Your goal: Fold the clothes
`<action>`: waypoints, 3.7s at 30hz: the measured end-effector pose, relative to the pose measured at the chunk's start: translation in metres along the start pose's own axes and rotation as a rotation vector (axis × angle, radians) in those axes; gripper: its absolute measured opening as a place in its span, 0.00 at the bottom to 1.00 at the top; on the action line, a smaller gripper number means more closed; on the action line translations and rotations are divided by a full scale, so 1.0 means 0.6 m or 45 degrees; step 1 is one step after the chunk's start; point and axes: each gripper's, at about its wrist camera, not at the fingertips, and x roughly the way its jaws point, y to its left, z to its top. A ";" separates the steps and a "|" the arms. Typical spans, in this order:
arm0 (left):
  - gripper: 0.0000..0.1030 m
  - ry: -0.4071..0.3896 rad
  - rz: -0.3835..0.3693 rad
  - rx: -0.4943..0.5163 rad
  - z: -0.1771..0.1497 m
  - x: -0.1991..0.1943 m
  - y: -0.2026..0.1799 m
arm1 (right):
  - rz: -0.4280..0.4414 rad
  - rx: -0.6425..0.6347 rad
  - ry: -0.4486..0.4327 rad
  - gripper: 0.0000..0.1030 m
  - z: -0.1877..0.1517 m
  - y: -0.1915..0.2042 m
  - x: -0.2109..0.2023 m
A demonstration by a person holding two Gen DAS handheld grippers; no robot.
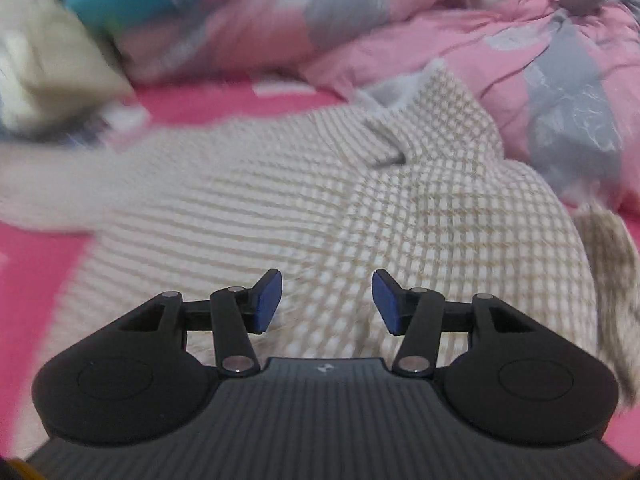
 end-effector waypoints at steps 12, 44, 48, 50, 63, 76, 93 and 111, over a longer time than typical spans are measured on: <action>0.04 -0.085 -0.148 -0.018 -0.012 -0.001 0.012 | 0.084 0.064 -0.085 0.03 -0.009 -0.035 0.012; 0.04 -0.097 -0.175 0.027 -0.028 -0.006 0.007 | 0.058 0.027 -0.166 0.05 -0.025 -0.038 0.014; 0.04 -0.080 -0.154 0.038 -0.024 -0.006 0.003 | 0.070 -0.056 -0.064 0.15 -0.031 -0.023 0.058; 0.04 -0.074 -0.144 0.037 -0.022 -0.005 0.001 | 0.099 -0.071 -0.075 0.24 -0.032 -0.022 0.056; 0.08 0.054 -0.147 -0.097 0.008 0.007 0.020 | 0.306 0.885 -0.567 0.48 -0.319 -0.276 -0.446; 0.09 0.124 0.040 0.001 0.025 0.002 -0.023 | 0.214 1.340 -0.419 0.48 -0.648 -0.273 -0.391; 0.44 0.027 0.196 0.214 0.160 0.042 -0.075 | 0.201 1.075 -0.436 0.17 -0.670 -0.248 -0.392; 0.47 0.006 0.053 0.047 0.164 0.227 -0.009 | 0.295 1.189 -0.248 0.67 -0.307 -0.488 -0.124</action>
